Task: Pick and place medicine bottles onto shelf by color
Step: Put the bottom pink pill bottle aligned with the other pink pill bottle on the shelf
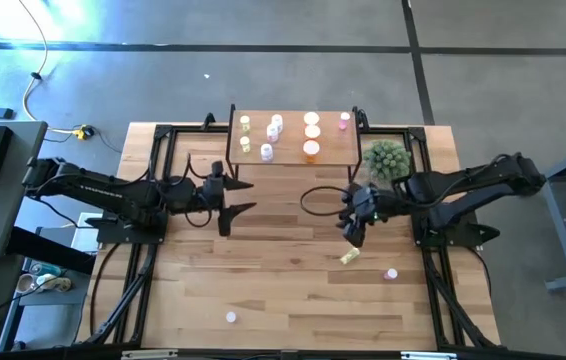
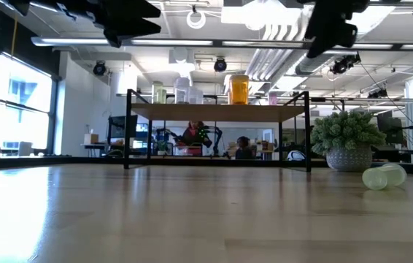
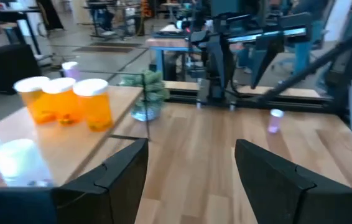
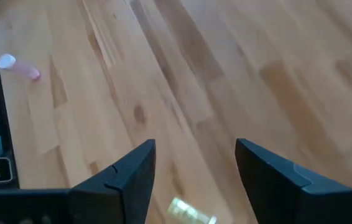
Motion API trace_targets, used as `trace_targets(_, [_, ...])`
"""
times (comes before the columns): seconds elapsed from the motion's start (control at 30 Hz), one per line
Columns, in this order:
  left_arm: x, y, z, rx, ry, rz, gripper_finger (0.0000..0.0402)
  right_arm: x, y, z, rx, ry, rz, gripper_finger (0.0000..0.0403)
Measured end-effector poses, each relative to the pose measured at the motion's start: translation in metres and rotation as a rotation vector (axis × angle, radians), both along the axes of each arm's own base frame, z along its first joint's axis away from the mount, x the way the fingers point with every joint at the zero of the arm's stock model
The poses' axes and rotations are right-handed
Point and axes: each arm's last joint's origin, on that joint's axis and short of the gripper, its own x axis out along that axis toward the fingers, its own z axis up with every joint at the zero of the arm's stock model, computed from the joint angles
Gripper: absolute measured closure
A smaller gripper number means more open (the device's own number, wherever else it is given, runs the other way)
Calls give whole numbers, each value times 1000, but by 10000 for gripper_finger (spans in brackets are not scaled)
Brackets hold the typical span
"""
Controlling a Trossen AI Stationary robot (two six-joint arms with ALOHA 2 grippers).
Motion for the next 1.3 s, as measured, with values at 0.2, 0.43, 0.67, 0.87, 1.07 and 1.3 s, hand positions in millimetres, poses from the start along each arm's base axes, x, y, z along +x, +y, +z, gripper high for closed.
trace_targets(0.2, [0,-14,-2,-53,6,-95,172,-5,15,-15,56,39,-34,191])
trace_targets(0.43, [-2,-37,-7,-139,50,-214,172,-1,34,-21,50,-80,9,192])
trace_targets(0.67, [-8,-72,-17,-217,134,-341,172,3,42,-20,-10,-202,19,192])
trace_targets(0.87, [-13,-103,-27,-189,194,-450,172,3,41,-20,-28,-205,7,192])
trace_targets(1.07, [-21,-128,-40,-190,272,-491,172,3,41,-20,-28,-205,7,192])
trace_targets(1.3, [-29,-151,-61,-250,366,-443,172,3,40,-19,-47,-213,-18,192])
